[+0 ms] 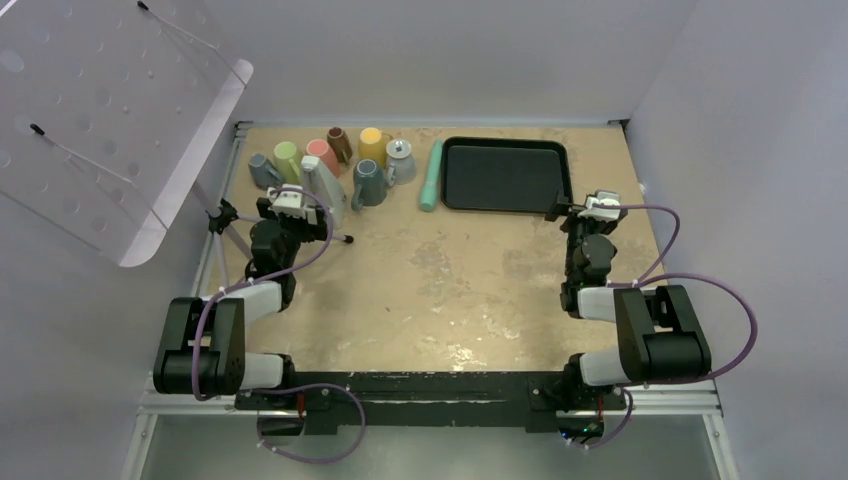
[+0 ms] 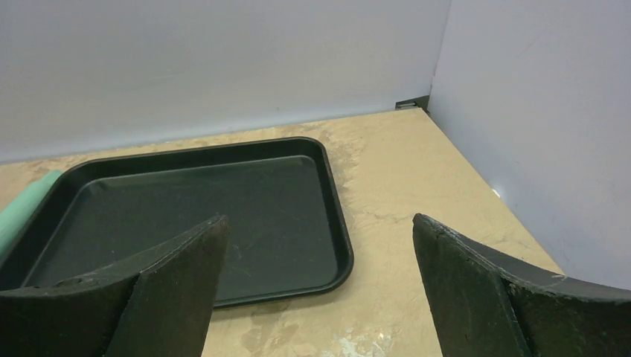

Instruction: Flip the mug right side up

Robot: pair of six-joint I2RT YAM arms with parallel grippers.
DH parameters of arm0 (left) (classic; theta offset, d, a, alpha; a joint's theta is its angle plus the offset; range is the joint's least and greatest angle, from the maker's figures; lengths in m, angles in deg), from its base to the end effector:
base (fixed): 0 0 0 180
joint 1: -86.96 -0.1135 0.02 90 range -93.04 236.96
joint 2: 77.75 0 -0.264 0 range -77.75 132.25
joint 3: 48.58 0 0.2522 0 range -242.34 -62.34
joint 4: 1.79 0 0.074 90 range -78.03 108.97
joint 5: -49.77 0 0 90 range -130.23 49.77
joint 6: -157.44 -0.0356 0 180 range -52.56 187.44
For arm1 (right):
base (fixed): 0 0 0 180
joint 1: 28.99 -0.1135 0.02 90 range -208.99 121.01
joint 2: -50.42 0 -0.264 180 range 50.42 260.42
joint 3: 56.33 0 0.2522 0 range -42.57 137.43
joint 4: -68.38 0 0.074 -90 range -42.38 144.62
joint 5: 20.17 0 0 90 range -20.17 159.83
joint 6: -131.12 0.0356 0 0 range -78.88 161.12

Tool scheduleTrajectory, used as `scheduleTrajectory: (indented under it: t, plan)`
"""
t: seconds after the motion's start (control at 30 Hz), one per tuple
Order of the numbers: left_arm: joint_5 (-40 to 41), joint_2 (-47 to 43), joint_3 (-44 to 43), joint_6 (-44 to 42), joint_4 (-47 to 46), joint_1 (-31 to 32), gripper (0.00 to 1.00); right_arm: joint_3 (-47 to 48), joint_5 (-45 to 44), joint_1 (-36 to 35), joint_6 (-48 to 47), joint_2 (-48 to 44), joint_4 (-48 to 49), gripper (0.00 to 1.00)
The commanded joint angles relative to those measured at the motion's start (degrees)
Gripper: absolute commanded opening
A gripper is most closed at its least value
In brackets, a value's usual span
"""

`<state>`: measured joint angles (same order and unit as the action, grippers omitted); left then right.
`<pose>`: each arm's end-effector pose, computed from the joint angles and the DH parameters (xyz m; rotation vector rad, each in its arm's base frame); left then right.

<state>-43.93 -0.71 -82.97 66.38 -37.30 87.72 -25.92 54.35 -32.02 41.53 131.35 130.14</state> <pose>0.2549 -0.0057 0.1863 0.0752 1.6937 -0.0508 0.2451 0.0035 0.2007 0.1947 1.3694 -0.1355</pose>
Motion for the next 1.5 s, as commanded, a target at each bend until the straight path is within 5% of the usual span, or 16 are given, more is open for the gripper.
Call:
scheduleTrajectory:
  t: [0.0, 0.3, 0.43, 0.57, 0.77, 0.93, 1.2, 1.47]
  plan:
    - [1.77, 0.68, 1.75, 2.19, -1.98, -0.67, 1.0, 0.5, -0.13, 0.21, -0.86, -0.89, 3.56, 0.96]
    - [0.4, -0.35, 0.69, 1.62, -0.49, -0.68, 1.0, 0.44, -1.57, 0.21, -0.86, -1.75, 3.29, 0.96]
    - [-3.23, -3.85, -14.13, -1.06, 28.63, -0.72, 1.0, 6.32, -1.87, 0.2, -0.85, -7.75, -12.39, 0.96]
    - [-14.96, -3.5, -28.46, -9.36, 53.51, -0.71, 1.0, 13.3, 1.03, 0.24, -0.85, -10.9, -23.55, 0.96]
    - [-23.62, -10.97, -31.02, -17.8, 68.28, -0.65, 0.99, 19.36, 8.06, 0.11, 1.14, -15.47, -31.85, 0.94]
    - [-34.4, -8.73, -41.34, -19.23, 80.32, 1.15, 0.81, 22.84, 15.14, 0.04, 2.83, -17.88, -37.37, 0.92]
    - [-21.73, 9.92, -63.6, -18.9, 96.16, 7.81, 0.64, 24.55, 19.06, -2.2, 6.52, -18.98, -40.27, 0.92]
    - [-12.64, 22.04, -72.41, -18.05, 90.95, 10.59, 0.57, 24.32, 16.67, -6.13, 6.68, -19.63, -42.22, 0.9]
